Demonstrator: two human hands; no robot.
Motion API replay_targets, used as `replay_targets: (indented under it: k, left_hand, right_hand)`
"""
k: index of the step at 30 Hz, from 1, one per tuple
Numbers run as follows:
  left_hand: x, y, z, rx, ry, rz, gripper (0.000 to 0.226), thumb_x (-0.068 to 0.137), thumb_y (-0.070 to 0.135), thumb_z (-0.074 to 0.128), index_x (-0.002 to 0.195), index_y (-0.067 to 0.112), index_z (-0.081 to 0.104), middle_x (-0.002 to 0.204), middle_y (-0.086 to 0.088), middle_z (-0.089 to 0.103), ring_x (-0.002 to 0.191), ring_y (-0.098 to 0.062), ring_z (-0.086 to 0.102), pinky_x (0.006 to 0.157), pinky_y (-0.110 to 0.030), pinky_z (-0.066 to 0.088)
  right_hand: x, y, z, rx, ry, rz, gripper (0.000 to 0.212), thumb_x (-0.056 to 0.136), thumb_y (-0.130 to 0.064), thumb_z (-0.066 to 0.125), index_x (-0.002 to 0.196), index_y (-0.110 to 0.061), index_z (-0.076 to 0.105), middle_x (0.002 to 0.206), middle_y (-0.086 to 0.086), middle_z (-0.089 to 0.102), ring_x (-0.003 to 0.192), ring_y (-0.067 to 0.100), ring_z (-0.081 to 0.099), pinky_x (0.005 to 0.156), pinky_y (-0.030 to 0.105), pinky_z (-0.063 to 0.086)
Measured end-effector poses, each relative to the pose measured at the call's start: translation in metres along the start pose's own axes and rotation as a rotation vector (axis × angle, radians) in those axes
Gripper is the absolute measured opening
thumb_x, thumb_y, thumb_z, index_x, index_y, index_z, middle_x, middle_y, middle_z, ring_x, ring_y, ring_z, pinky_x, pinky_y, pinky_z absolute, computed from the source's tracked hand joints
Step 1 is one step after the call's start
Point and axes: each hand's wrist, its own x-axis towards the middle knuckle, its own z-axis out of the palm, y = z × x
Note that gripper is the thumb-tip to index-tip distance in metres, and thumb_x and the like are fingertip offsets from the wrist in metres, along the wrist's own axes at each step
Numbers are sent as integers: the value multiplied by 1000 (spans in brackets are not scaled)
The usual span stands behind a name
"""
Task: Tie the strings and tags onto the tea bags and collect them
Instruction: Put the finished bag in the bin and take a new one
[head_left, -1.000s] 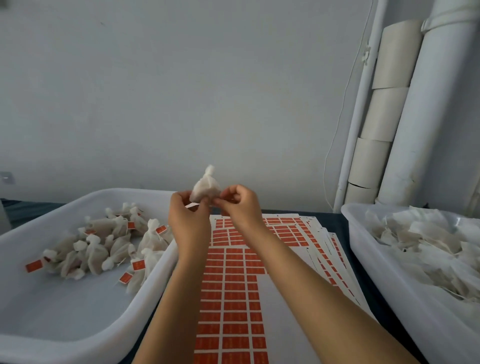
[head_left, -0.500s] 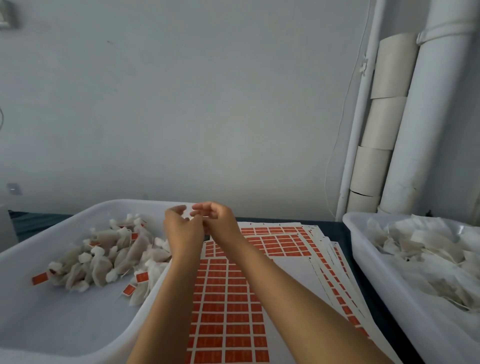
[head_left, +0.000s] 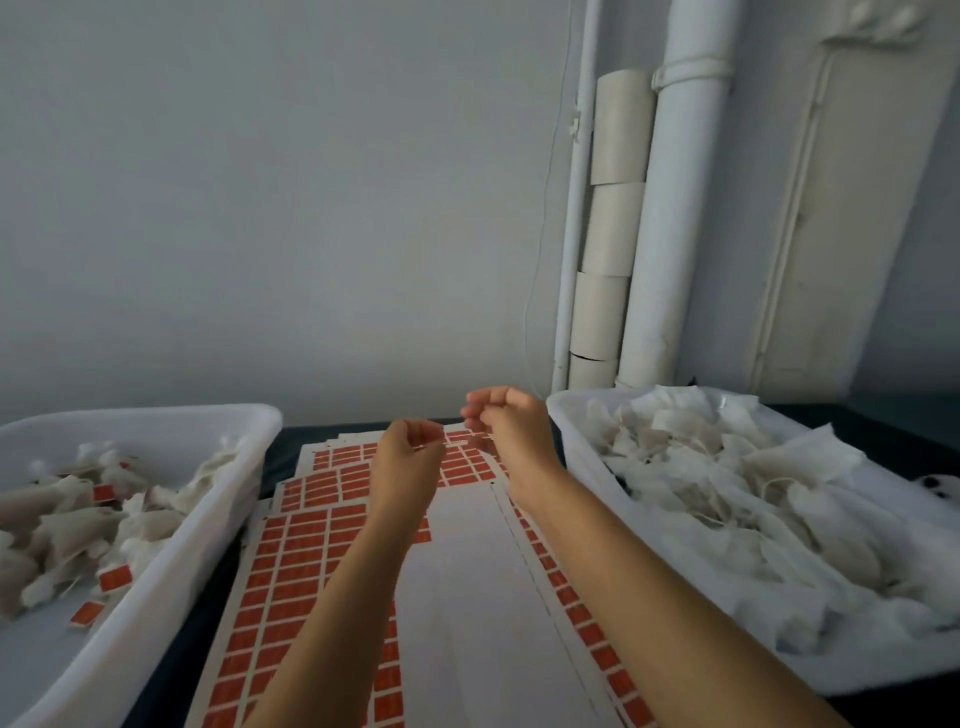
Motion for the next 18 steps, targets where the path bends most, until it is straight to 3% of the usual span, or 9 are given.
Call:
replay_targets:
  k: [3,7,13,15,17,18]
  left_hand:
    - [0,7,27,-31,-70,1,12,92,9,54,102,15,57,84,4,59,69,-6,58,42,-7,39]
    - [3,15,59,-78,-164,17,13,93,8,53,103,13,59,97,-4,63,81,-13,61,56,-17,44]
    - [15,20,90,-52,-369,77,17,93,6,52,106,14,60,109,-4,64,94,-15,59,72,-22,46]
    - [18,20,99,-36,-422,92,16,93,7,53,103,16,61,110,-5,64,94,-15,59,68,-20,45]
    - [20,19,109,-19,-472,102,16,92,8,54,103,17,61,111,-6,63,96,-15,59,65,-17,43]
    - [20,18,113,-5,-489,110,17,92,8,54,104,18,61,111,-5,63,95,-14,59,64,-17,43]
  right_hand:
    - [13,-7,-23,-39,75,50,28,90,1,40,79,-13,61,78,3,65,72,13,61,76,33,55]
    - [33,-17,-53,-124,102,72,25,91,2,40,82,-9,61,74,2,62,66,11,59,62,25,53]
    - [59,-1,-99,-310,165,202,19,93,-2,45,87,-5,63,79,7,62,67,16,57,59,26,52]
    - [67,11,-112,-385,195,273,21,93,-4,44,89,-3,65,82,11,62,66,19,56,66,35,56]
    - [73,24,-124,-519,170,302,21,92,-4,46,102,0,64,89,12,64,74,23,58,81,42,56]
    - [73,31,-129,-624,144,298,25,90,-5,49,112,-2,60,97,13,64,79,24,58,79,40,56]
